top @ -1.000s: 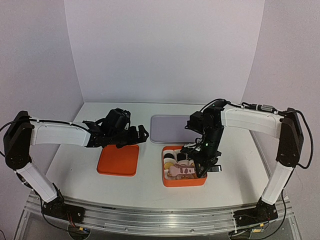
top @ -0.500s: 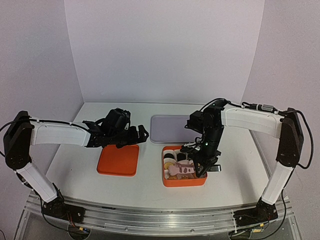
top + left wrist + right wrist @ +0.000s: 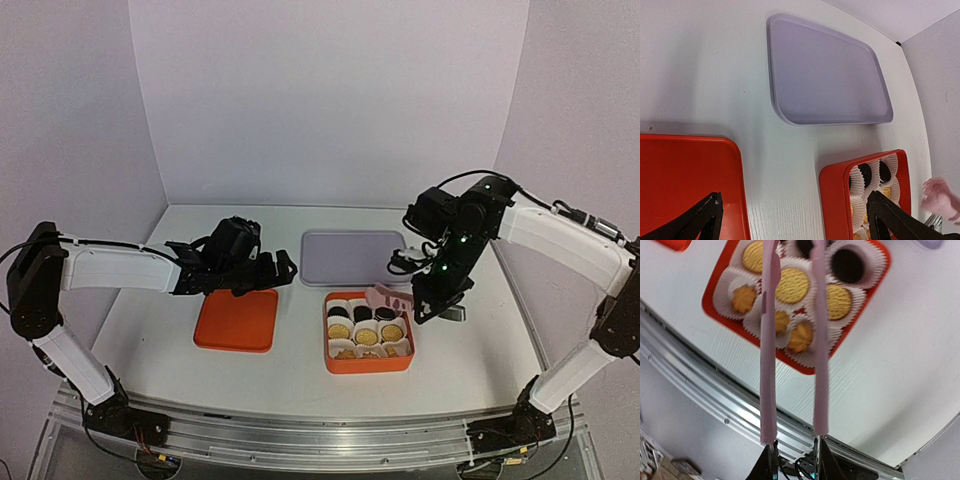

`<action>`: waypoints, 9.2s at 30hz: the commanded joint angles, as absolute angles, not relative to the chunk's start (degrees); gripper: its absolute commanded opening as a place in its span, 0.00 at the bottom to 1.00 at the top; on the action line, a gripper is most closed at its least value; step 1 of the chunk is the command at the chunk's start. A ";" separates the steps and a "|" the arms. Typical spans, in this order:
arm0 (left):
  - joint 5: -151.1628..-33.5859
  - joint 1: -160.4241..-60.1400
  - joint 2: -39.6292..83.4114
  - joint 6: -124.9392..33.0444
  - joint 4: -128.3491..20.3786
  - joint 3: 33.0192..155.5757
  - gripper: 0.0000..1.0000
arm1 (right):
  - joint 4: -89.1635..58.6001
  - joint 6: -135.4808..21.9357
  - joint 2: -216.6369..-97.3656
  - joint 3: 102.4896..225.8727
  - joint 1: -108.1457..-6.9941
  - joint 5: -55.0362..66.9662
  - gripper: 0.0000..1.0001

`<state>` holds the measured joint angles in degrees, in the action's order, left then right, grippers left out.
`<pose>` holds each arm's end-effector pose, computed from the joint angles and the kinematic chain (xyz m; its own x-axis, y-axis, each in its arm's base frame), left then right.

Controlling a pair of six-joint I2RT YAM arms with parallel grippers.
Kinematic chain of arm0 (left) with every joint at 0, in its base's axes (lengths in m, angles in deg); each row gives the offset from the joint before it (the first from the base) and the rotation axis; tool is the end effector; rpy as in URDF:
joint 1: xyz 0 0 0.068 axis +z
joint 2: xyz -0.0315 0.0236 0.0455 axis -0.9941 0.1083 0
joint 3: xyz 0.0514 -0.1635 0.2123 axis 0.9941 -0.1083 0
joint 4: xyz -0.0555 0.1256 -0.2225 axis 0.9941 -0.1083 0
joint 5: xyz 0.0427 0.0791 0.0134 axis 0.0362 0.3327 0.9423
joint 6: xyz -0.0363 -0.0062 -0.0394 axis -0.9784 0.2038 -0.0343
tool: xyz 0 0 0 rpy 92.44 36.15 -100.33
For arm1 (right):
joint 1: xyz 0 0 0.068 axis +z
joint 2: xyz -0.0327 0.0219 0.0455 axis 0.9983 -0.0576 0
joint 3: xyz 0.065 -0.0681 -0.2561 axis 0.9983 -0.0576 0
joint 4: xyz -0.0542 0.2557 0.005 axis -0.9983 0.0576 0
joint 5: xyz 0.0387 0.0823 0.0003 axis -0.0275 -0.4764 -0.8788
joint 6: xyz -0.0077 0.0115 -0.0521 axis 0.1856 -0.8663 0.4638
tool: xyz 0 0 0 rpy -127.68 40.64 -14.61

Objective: Pack the cookies

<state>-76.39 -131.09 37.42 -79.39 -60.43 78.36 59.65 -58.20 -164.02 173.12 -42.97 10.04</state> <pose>0.2373 -0.2502 0.2185 -0.7670 -0.2024 -0.6089 0.1627 0.8566 -0.4897 0.2010 0.1953 0.3147 -0.8023 -0.5694 -0.1792 -0.5895 0.8030 0.0876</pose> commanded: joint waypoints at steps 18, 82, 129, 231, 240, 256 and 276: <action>-69.62 -114.17 32.22 -90.79 -94.79 79.98 1.00 | 25.77 -75.46 -175.63 152.51 -67.34 26.23 0.25; -82.86 -121.31 25.52 -67.09 -98.48 97.28 0.00 | -12.64 3.82 -158.32 144.46 -46.21 -17.64 0.95; -101.07 -121.25 32.77 -66.35 -104.60 106.48 0.64 | -41.19 15.37 -165.47 139.86 -41.86 -13.48 0.00; -112.58 -128.73 56.18 -69.12 -66.59 97.54 1.00 | 20.65 -68.78 -162.71 135.51 -73.70 -35.23 0.34; -112.78 -129.69 56.25 -69.95 -66.71 97.89 1.00 | 20.97 -66.46 -165.78 136.91 -73.76 -34.04 0.34; -113.22 -131.39 58.64 -71.48 -66.19 98.88 1.00 | 19.74 -67.97 -169.36 138.87 -73.70 -32.44 0.25; -113.71 -132.35 60.05 -72.41 -65.96 99.89 0.95 | 13.87 -72.92 -172.61 143.02 -72.17 -30.90 0.22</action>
<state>-112.80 -131.94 59.32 -72.08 -66.97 97.13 15.03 -71.83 -171.10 139.72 -73.20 -31.48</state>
